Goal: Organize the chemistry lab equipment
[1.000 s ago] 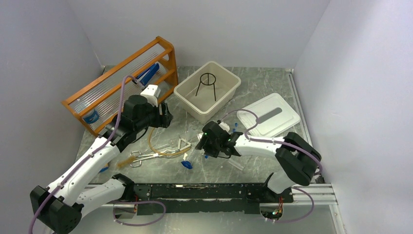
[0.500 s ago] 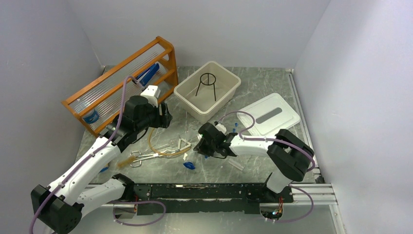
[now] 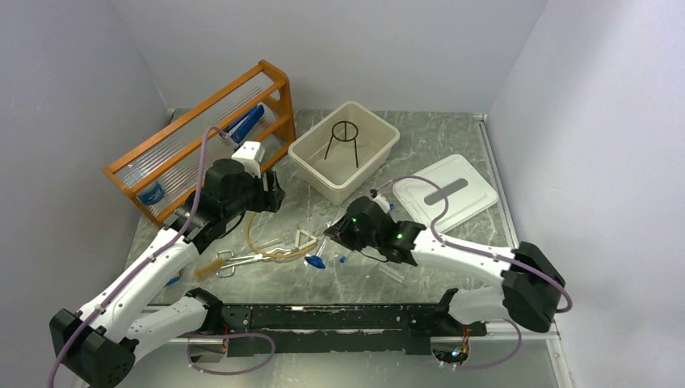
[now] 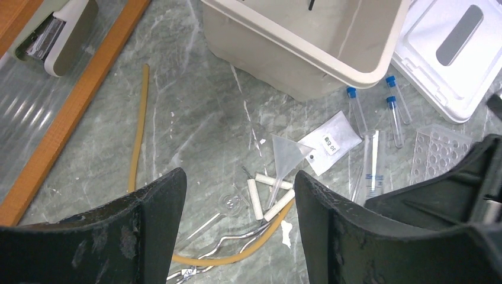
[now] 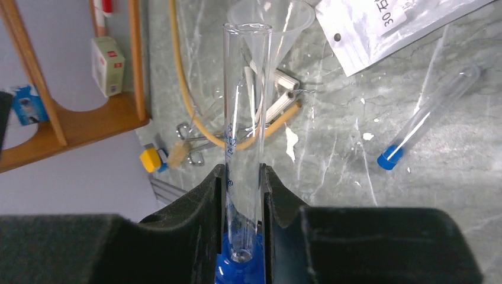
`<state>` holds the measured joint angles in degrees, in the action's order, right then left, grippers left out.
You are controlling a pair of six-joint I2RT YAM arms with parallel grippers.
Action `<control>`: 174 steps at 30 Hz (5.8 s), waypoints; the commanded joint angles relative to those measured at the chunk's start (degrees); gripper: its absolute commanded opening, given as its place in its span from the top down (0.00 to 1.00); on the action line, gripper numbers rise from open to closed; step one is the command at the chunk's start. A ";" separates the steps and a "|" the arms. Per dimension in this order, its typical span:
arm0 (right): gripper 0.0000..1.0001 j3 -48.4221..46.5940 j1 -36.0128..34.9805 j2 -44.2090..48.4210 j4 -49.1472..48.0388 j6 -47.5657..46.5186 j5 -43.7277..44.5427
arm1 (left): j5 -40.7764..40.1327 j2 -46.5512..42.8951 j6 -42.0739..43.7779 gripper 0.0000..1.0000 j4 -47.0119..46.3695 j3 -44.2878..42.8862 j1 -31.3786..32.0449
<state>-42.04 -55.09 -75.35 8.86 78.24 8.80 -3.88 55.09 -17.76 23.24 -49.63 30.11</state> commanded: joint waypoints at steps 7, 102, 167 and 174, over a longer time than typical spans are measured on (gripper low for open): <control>0.83 -11.16 5.37 8.01 11.93 -13.10 8.29 | -3.29 -5.08 -0.56 0.28 -3.47 0.14 0.19; 0.37 -17.99 23.66 1.85 18.77 -45.52 -7.66 | 9.11 -4.66 3.94 0.09 -6.22 1.97 0.04; 0.55 -2.25 0.13 -1.04 -11.92 -31.66 -1.11 | -24.99 18.10 -23.48 0.95 -0.36 13.63 -3.48; 0.54 -2.51 0.09 2.67 -10.17 -32.46 1.22 | -21.13 11.75 -19.08 0.95 7.10 5.30 -3.48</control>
<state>-42.98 -54.72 -74.94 -2.63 47.05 7.05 -26.96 70.89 -39.86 26.04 -38.98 27.07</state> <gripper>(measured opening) 0.458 0.056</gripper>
